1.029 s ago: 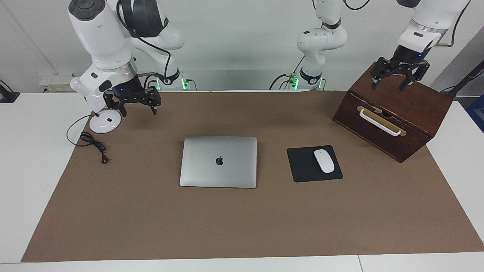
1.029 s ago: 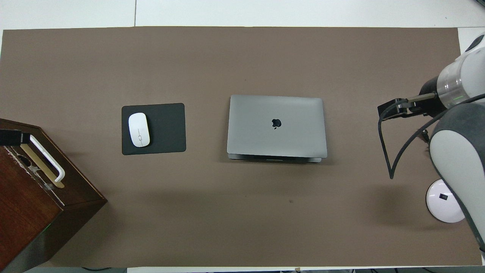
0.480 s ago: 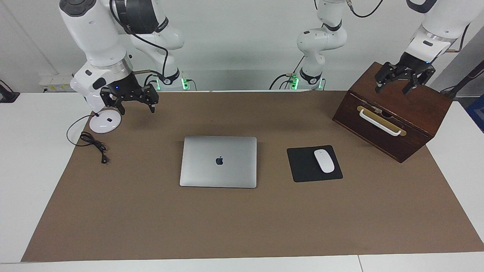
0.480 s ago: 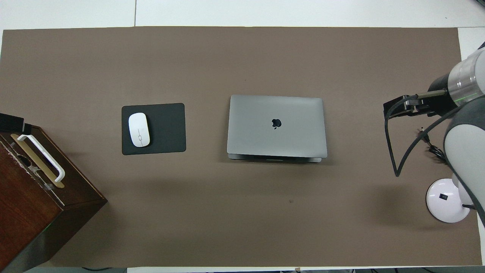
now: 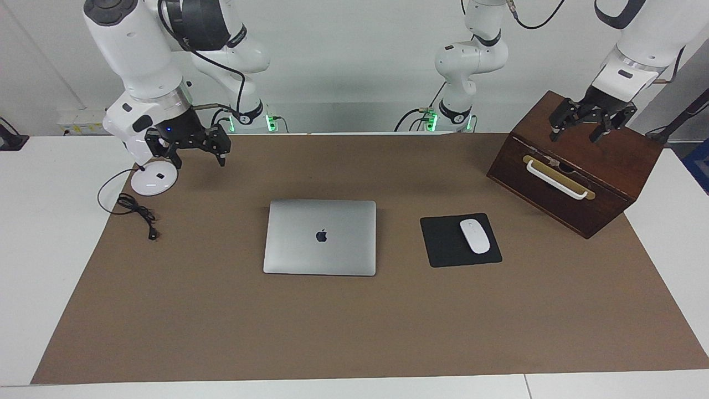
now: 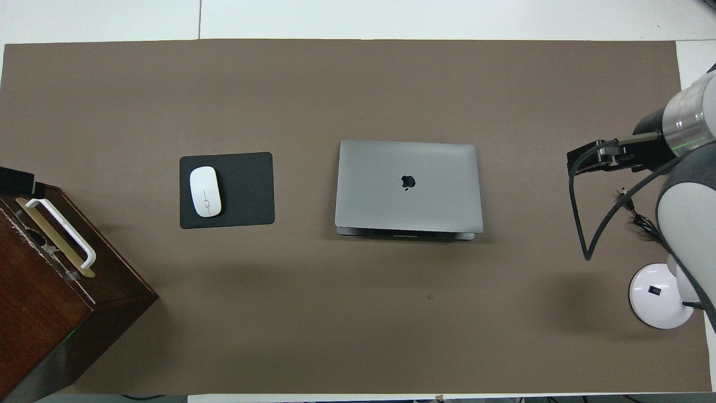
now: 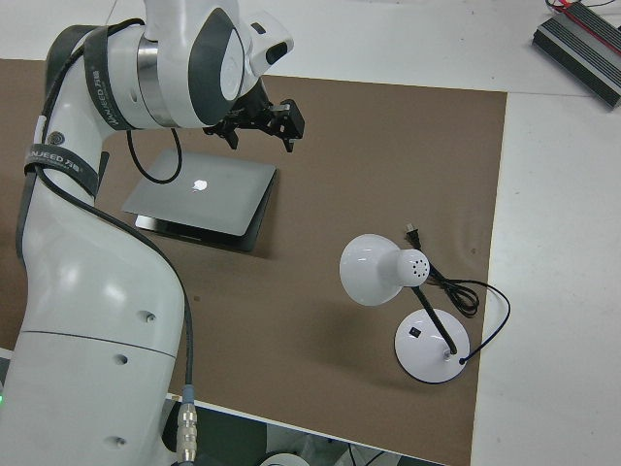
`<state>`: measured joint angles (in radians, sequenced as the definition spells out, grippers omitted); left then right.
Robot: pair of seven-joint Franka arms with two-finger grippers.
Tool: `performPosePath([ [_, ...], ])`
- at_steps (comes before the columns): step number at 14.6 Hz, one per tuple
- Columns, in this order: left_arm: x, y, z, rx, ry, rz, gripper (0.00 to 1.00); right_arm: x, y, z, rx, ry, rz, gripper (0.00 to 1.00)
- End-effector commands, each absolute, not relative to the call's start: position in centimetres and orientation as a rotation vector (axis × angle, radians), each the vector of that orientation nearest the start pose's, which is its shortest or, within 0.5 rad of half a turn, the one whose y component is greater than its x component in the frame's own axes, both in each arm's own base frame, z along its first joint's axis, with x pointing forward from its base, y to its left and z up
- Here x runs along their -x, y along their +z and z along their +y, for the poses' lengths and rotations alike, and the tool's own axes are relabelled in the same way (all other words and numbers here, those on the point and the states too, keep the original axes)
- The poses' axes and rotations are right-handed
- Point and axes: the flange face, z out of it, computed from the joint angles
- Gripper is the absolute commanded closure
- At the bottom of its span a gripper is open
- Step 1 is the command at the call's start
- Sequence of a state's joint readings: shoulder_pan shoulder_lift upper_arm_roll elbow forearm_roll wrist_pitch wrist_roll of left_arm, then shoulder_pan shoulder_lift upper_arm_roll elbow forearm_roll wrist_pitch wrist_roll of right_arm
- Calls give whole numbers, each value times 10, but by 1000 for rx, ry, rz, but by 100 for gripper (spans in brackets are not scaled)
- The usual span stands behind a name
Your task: Close laptop with both arms
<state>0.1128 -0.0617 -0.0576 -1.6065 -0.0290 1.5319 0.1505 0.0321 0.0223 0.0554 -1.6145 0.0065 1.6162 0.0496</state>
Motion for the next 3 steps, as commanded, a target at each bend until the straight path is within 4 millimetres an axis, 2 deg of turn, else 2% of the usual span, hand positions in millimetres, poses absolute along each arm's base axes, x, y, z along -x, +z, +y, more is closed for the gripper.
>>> performPosePath([
  [1,-531,643,27,3144,14,126,0,-562,597,48,3117,41,-41,0],
  [3,-531,643,27,3144,14,126,0,-563,598,47,3114,34,-39,0],
])
